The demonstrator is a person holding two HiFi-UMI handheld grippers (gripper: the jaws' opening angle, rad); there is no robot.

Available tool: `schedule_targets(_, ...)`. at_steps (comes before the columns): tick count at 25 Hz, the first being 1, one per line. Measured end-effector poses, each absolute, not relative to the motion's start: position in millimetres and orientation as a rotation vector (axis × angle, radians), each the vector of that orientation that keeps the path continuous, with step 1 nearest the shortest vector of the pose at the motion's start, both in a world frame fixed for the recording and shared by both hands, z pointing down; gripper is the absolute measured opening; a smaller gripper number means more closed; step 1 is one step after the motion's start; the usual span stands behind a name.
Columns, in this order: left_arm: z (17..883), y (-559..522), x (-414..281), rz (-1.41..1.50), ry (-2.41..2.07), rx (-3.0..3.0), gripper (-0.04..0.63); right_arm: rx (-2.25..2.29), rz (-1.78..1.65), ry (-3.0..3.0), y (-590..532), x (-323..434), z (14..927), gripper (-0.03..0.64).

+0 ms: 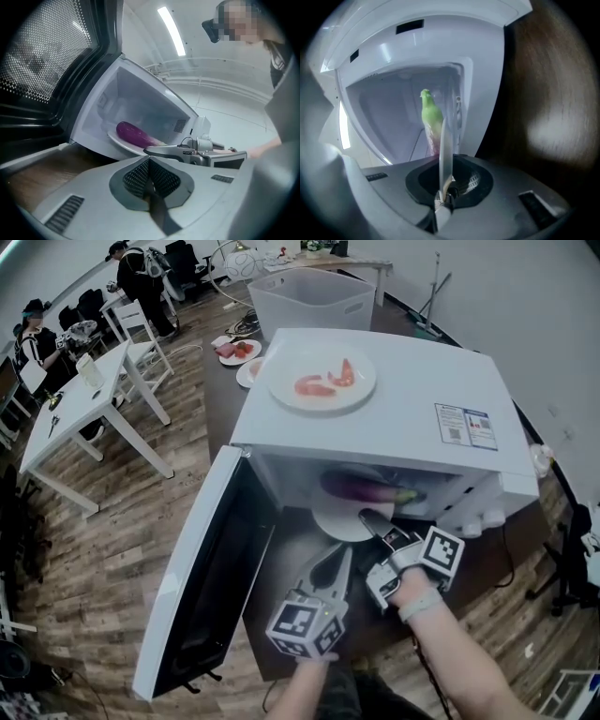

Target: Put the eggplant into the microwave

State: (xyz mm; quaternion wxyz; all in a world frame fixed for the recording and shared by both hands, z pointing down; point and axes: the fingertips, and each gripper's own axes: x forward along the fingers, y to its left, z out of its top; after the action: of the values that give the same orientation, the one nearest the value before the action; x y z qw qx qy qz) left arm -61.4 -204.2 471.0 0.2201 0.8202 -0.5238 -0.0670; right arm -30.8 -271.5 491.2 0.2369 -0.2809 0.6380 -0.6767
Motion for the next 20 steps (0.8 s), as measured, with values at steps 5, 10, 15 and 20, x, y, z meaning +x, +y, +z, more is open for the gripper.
schedule_targets(5, 470.6, -209.8, -62.8, -0.206, -1.450, 2.257, 0.014, -0.788, -1.843, 1.795, -275.1, -31.3, 491.0, 0.031)
schedule_targets(10, 470.3, -213.5, -59.5, -0.225, -1.436, 2.251, 0.014, -0.775, -1.840, 1.904, -272.9, -37.6, 486.2, 0.057)
schedule_targets(15, 470.5, -218.2, -59.0, -0.238, -1.433, 2.239, 0.014, -0.748, -1.835, 1.957, -271.3, -41.2, 485.0, 0.089)
schedule_targets(20, 470.0, -222.8, -59.2, -0.249, -1.438, 2.229, 0.014, -0.731, -1.824, 1.994, -267.1, -41.8, 483.0, 0.107)
